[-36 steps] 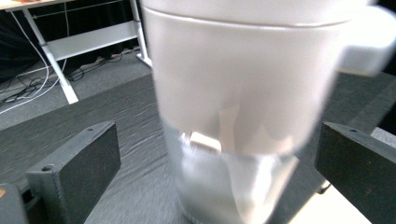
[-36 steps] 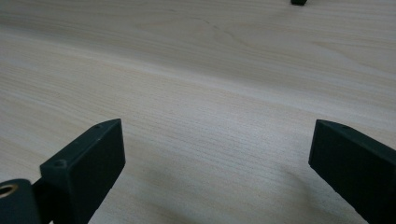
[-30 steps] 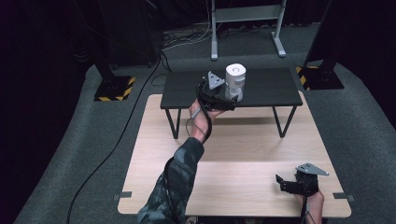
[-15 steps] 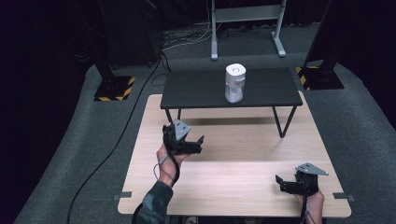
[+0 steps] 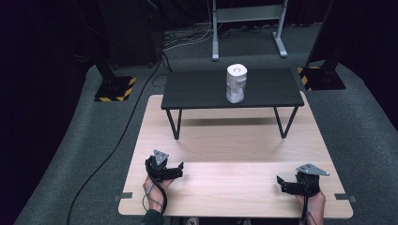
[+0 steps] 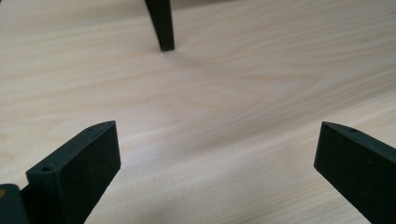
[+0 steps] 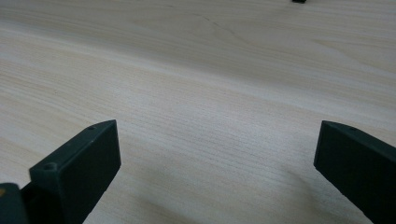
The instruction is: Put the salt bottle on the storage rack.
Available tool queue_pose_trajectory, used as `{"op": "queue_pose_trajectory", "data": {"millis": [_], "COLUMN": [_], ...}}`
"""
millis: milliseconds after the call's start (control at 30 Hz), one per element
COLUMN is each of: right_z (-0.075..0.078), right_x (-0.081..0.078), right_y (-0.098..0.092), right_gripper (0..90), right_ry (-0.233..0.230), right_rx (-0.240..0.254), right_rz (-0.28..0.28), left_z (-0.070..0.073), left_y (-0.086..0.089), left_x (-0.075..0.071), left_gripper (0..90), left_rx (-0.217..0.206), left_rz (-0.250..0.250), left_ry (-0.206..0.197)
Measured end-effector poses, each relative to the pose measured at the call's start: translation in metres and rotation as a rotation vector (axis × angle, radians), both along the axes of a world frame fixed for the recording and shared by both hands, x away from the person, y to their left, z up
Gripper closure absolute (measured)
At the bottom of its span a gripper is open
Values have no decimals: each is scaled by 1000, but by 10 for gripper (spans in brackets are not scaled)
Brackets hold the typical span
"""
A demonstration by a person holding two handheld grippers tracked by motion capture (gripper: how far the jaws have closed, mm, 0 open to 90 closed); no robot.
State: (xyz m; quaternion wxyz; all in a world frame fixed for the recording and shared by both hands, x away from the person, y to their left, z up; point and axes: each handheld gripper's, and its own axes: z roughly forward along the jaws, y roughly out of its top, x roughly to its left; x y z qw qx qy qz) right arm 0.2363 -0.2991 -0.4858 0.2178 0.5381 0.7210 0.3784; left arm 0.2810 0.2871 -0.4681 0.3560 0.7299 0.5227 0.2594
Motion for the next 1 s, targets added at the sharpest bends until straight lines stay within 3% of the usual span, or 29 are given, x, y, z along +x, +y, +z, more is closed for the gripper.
{"op": "queue_pose_trajectory", "data": {"millis": [367, 867, 1000], "right_z": [0, 0, 0], "right_x": [-1, -2, -2], "right_y": [2, 2, 2], "right_gripper": [0, 0, 0], "right_ry": [-5, -10, -11], "right_rx": [-11, -9, -11], "right_rz": [-4, -5, -2], "left_z": [-11, -7, -6], "left_y": [-1, -11, -15], "left_x": [-3, 2, 4], "left_gripper": [1, 21, 27], "left_rx": [-17, 28, 52], "left_rz": [13, 52, 38], "left_ry": [10, 47, 64]}}
